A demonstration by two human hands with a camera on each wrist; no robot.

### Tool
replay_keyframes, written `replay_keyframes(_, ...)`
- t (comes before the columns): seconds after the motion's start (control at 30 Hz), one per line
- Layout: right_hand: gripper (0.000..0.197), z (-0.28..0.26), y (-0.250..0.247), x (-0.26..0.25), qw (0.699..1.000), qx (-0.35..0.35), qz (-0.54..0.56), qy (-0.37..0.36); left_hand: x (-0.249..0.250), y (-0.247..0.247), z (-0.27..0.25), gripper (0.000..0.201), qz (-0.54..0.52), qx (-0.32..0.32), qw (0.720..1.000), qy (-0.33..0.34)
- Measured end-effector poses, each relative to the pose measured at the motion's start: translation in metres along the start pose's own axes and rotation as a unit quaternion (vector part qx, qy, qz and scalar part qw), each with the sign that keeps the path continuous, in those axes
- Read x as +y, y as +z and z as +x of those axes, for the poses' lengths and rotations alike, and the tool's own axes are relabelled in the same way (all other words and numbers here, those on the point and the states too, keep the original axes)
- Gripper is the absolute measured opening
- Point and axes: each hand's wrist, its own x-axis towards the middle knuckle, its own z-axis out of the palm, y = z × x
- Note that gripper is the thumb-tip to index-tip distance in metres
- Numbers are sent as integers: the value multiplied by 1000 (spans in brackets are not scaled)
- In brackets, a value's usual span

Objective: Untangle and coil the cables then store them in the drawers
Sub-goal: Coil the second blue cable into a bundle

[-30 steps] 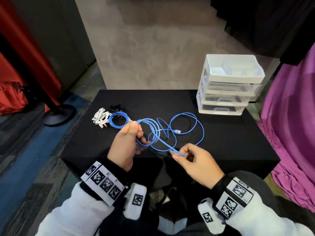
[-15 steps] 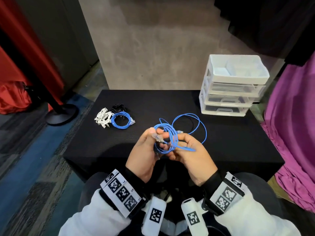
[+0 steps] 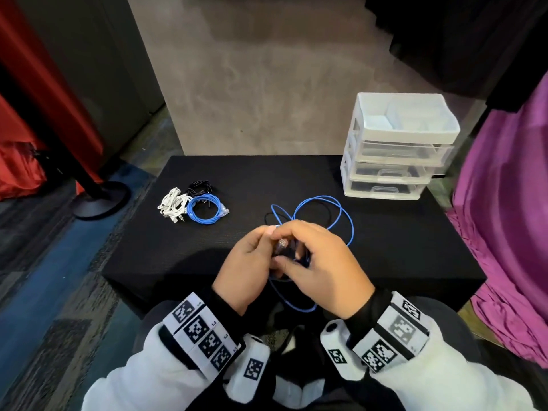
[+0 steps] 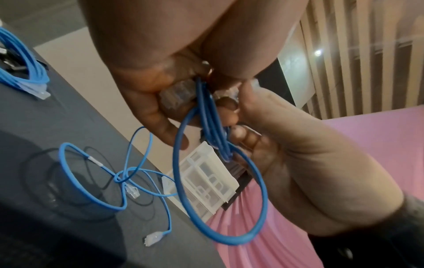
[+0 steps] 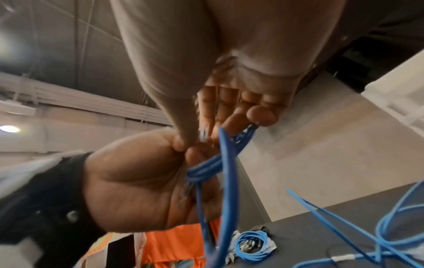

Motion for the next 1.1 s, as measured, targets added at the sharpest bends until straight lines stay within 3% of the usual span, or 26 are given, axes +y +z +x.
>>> replay_keyframes(0.13, 16, 6, -7, -4, 982, 14, 174, 76, 9, 3, -8, 37, -50, -26, 997, -45)
replay_keyframes(0.2, 15, 15, -20, 0, 964, 70, 240, 95, 8, 4, -14, 43, -59, -51, 995, -70)
replay_keyframes(0.27, 14, 25, -36, 8, 950, 137, 260, 110, 3, 4, -19, 48, -45, -83, 992, -88)
replay_keyframes(0.33, 13, 31, -45, 17, 948, 156, 251, 120, -1, 3, -25, 49, -44, -100, 990, -88)
replay_keyframes(0.47, 13, 17, -39, 39, 966, 107, 186, 142, 4, -1, -25, 47, -65, -83, 993, -45)
replay_keyframes(0.6, 19, -3, -24, 43, 975, -3, 160, 153, 8, -5, -22, 42, -86, -39, 995, -11)
replay_keyframes(0.7, 16, -12, -7, 30, 960, -18, 206, 191, 3, 0, -19, 41, -58, -31, 998, 21)
replay_keyframes(0.83, 30, -12, -5, 15, 886, -6, 371, 280, -7, 4, -17, 41, 13, -11, 997, 81)
replay_keyframes(0.93, 25, -16, -2, 9, 891, -40, 366, 266, -14, 4, -14, 37, 37, -17, 994, 100)
replay_keyframes(1.0, 9, -17, -1, 8, 884, -36, 373, 277, -17, 4, -13, 36, 46, -23, 993, 109)
replay_keyframes(1.1, 27, -16, -1, 10, 884, -40, 351, 307, -20, 2, -11, 36, 110, 5, 985, 134)
